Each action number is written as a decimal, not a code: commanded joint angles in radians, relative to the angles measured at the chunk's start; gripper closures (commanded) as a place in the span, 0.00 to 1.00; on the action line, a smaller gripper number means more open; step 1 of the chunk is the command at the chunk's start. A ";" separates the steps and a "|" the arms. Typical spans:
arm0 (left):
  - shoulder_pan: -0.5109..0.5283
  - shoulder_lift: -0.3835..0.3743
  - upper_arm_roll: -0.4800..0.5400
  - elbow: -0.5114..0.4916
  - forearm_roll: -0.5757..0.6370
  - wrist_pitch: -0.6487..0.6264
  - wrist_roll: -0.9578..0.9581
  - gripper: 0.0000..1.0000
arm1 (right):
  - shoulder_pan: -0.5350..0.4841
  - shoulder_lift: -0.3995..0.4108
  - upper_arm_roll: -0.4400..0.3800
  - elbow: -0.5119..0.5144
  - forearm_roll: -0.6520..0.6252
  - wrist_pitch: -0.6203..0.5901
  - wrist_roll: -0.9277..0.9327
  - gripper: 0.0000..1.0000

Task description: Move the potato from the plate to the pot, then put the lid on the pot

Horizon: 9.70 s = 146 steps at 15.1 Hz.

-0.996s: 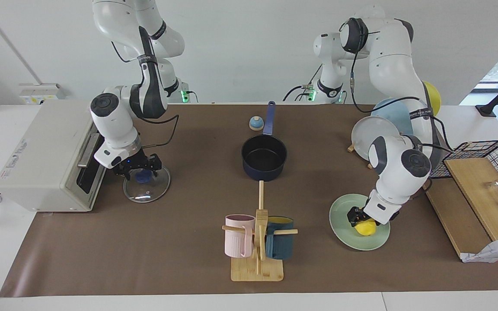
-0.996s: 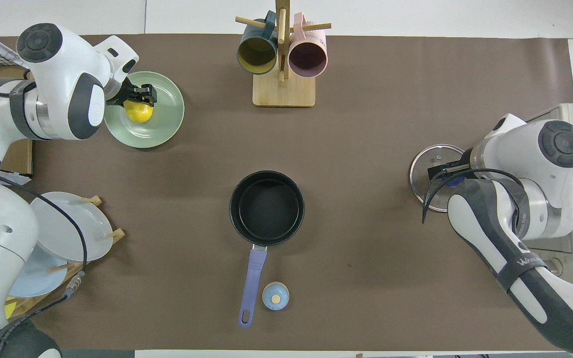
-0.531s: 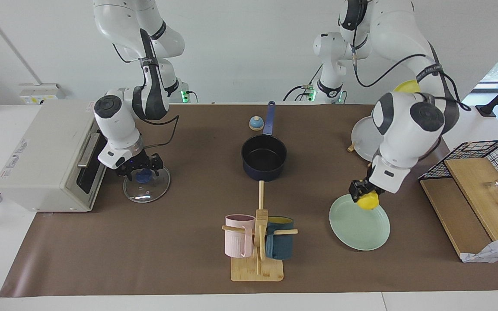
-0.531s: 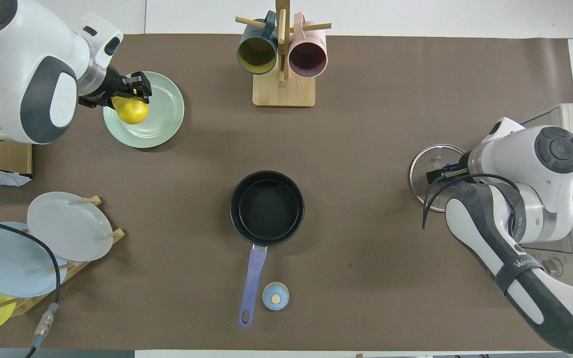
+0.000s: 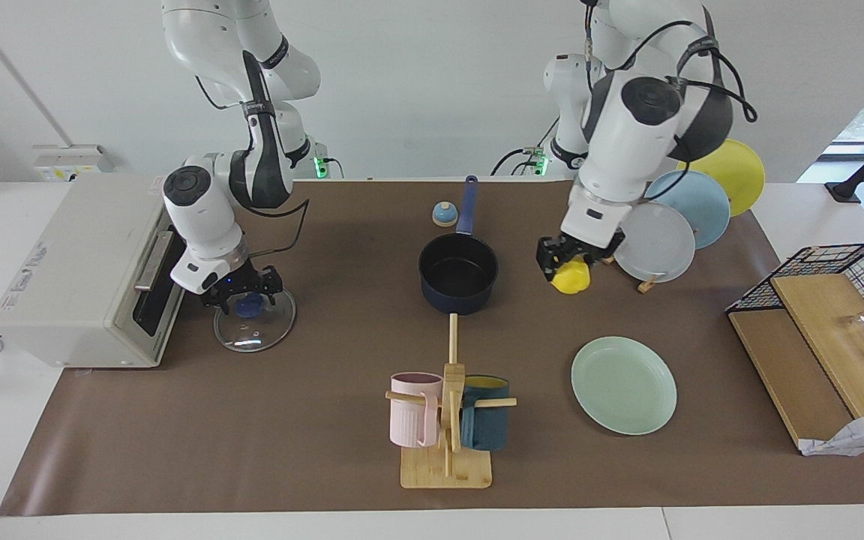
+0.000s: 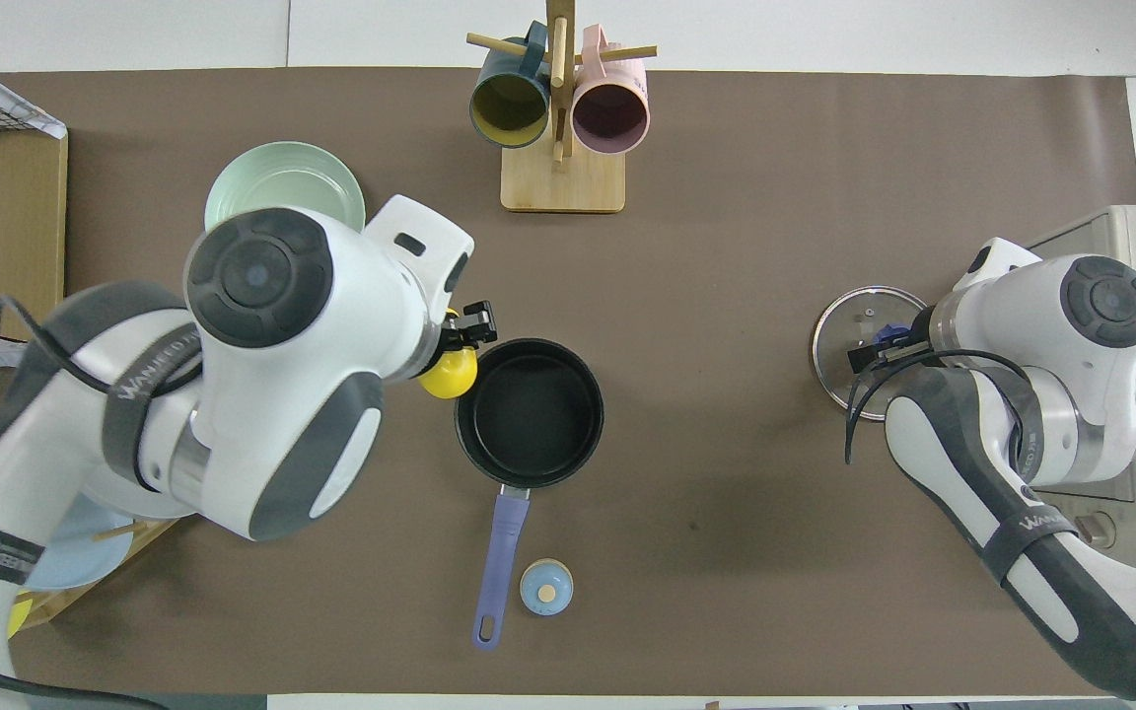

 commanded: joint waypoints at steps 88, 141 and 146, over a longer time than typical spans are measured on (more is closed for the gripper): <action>0.427 -0.128 0.076 0.302 0.050 -0.580 0.775 0.00 | 0.715 0.242 0.009 0.605 -0.026 -0.370 0.999 1.00; 0.466 -0.145 0.050 0.287 0.047 -0.579 0.728 0.00 | 0.081 -0.177 -0.012 0.571 -0.017 -0.858 0.254 0.00; 0.466 -0.165 0.050 0.287 0.047 -0.583 0.728 0.00 | 0.046 -0.154 -0.022 0.603 -0.016 -0.874 0.240 0.00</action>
